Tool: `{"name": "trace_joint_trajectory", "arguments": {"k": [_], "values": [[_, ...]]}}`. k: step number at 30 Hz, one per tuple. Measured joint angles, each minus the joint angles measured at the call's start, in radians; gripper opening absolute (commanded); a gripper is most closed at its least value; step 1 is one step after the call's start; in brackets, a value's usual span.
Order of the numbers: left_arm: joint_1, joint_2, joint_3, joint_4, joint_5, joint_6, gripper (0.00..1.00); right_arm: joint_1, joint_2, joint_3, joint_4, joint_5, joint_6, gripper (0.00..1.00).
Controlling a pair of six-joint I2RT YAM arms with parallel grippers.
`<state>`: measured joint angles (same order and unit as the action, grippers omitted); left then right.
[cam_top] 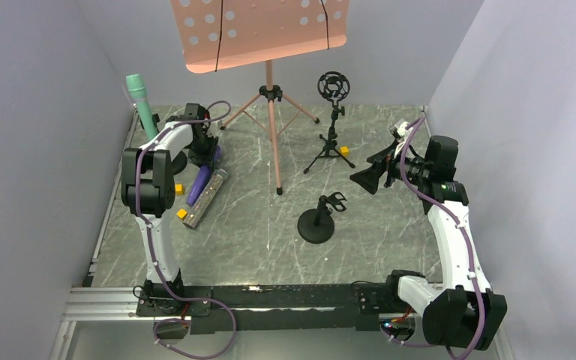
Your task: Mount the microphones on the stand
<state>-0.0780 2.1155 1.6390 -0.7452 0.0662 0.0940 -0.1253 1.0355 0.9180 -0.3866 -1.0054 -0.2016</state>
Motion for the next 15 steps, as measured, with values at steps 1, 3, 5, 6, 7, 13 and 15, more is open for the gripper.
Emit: {"name": "trace_joint_trajectory", "arguments": {"k": [1,3,5,6,7,13,15], "values": [[0.000,-0.002,0.000,0.001,-0.002,-0.002,0.13,0.000,0.002,-0.001,0.000,0.000,0.000,1.00],[0.001,-0.013,-0.002,0.000,-0.003,-0.003,0.10,-0.002,0.005,-0.002,0.000,0.000,-0.001,1.00],[0.002,-0.049,-0.018,0.004,-0.003,-0.005,0.08,-0.003,0.006,-0.003,0.000,-0.001,-0.004,1.00],[0.003,-0.082,-0.033,0.006,-0.002,-0.006,0.07,-0.004,0.006,-0.004,0.000,-0.001,-0.005,1.00],[0.005,-0.116,-0.048,0.006,0.000,-0.008,0.07,-0.005,0.006,-0.005,0.000,-0.002,-0.006,1.00],[0.006,-0.422,-0.173,0.045,0.068,-0.054,0.06,-0.010,0.006,-0.005,0.000,-0.023,-0.017,0.99],[0.006,-0.521,-0.238,0.071,0.101,-0.081,0.05,-0.019,0.006,-0.005,0.000,-0.029,-0.020,0.99]]}}
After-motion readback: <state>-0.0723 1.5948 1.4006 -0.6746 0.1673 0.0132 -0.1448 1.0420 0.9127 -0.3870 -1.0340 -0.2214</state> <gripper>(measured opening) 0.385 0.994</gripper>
